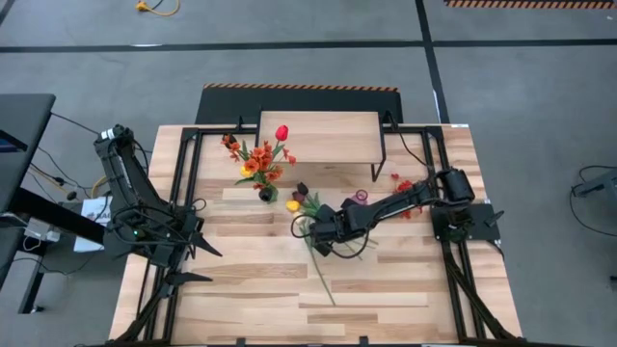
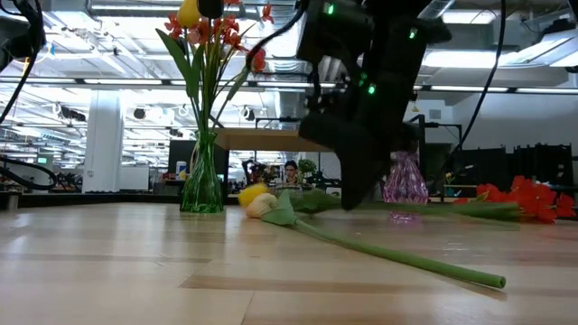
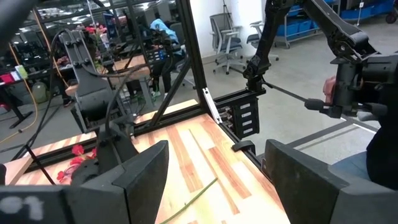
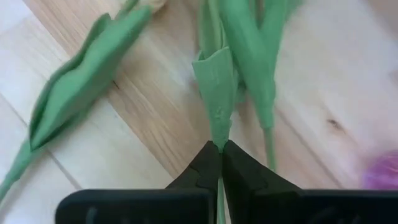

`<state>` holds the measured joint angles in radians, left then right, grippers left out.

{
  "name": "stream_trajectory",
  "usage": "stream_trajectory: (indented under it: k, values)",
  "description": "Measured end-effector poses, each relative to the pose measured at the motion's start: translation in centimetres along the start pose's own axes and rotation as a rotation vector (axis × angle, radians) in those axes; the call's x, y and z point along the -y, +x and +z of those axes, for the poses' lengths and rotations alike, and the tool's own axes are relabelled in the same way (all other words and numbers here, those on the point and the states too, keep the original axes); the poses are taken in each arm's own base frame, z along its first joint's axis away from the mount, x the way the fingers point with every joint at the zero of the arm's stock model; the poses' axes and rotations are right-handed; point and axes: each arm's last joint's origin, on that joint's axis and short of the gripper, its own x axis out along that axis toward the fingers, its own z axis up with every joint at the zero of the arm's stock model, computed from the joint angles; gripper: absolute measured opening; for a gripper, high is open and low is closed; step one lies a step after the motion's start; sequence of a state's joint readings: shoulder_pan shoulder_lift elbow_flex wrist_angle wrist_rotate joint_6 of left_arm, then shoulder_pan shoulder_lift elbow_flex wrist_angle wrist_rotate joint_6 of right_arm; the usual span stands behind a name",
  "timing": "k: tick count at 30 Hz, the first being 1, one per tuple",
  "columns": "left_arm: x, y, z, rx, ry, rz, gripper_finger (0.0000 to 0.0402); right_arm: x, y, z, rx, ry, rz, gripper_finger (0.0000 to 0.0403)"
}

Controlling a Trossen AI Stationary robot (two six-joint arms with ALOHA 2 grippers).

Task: Pick and place flowers into a vace then onto a shelf
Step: Put the yellow tulip into the purple vase

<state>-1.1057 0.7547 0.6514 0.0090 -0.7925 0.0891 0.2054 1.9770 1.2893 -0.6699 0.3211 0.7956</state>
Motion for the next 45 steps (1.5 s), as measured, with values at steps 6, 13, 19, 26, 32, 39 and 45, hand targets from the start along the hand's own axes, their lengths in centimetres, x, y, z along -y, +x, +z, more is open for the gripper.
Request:
stream_trajectory:
  k: [6,13,19,26,32,39,45]
  values:
    - [0.0,0.0,0.0,-0.001,0.001,-0.001,0.0256,-0.3,-1.6,0.3,0.064,0.012,0.011,0.0004]
    - [0.0,0.0,0.0,0.000,0.001,-0.003,0.0256,-0.3,-2.2,0.1,0.067,0.007,0.008,0.0005]
    - [0.0,0.0,0.0,0.000,-0.002,-0.003,0.0256,-0.5,-2.3,0.1,0.085,0.006,0.008,0.0004]
    - [0.0,0.0,0.0,0.000,-0.003,-0.003,0.0256,-0.7,-3.1,0.0,0.130,0.005,0.008,0.0003]
    - [0.0,0.0,0.0,0.001,-0.004,-0.003,0.0256,-0.8,-5.4,0.0,0.206,0.012,0.037,0.0003]
    - [0.0,0.0,0.0,0.001,-0.004,-0.003,0.0256,-1.1,-8.3,-0.4,0.286,0.034,0.098,0.0001]
    - [0.0,0.0,0.0,0.001,-0.004,-0.003,0.0256,-1.2,-10.4,-1.6,0.335,0.071,0.096,0.0001]
